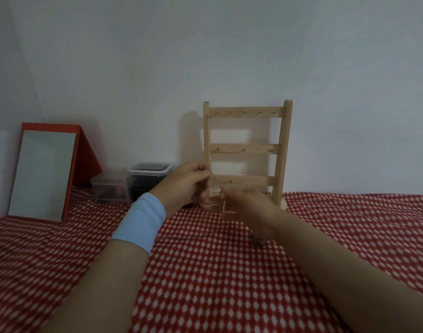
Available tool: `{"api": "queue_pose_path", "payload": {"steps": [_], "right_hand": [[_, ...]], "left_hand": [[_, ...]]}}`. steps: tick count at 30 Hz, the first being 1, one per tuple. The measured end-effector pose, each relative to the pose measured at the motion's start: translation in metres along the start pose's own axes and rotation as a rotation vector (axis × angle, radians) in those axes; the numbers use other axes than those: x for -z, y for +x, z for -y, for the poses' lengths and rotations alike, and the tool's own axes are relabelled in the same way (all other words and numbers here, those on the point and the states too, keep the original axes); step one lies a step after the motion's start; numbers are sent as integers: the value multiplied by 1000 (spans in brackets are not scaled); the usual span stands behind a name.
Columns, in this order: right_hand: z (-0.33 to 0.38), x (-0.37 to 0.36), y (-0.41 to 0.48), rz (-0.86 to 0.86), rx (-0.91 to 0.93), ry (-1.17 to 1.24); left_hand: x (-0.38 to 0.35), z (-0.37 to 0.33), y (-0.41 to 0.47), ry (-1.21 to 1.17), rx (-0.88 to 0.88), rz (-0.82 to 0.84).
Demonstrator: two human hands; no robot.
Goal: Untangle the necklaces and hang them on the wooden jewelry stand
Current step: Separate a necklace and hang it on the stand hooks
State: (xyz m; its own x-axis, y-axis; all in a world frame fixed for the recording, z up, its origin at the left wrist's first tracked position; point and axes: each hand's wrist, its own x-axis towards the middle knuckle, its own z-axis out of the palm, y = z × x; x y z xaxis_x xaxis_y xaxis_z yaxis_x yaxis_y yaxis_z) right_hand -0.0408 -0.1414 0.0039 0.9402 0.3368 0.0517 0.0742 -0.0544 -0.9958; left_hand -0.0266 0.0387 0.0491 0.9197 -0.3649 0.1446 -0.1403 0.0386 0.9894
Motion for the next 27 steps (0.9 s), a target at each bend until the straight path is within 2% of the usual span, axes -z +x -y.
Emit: {"api": "queue_pose_path", "payload": {"steps": [2, 3, 5, 7, 9, 11, 13, 17, 19, 21, 27], "right_hand": [[0, 5, 2, -14, -30, 217], [1, 9, 2, -17, -38, 292], [1, 15, 0, -21, -11, 239], [-1, 16, 0, -40, 64, -14], [-6, 17, 2, -87, 83, -180], [-11, 19, 4, -120, 38, -185], [-13, 22, 5, -128, 15, -141], [-8, 20, 2, -189, 48, -158], [-3, 18, -1, -181, 44, -173], [4, 13, -3, -142, 48, -114], [28, 9, 5, -57, 109, -74]], "left_hand": [[8, -3, -2, 227, 84, -8], [13, -4, -4, 368, 192, 39], [22, -6, -11, 461, 433, 227], [28, -5, -16, 294, 442, 344], [33, -5, -14, -47, 290, 312], [39, -6, -7, -421, 141, 245], [46, -5, -2, -681, 15, 174], [51, -3, -1, -932, -160, 33], [44, -4, -2, -892, -180, -75], [32, -5, -4, -732, -166, -133], [-3, -5, 1, -63, -12, -87]]}}
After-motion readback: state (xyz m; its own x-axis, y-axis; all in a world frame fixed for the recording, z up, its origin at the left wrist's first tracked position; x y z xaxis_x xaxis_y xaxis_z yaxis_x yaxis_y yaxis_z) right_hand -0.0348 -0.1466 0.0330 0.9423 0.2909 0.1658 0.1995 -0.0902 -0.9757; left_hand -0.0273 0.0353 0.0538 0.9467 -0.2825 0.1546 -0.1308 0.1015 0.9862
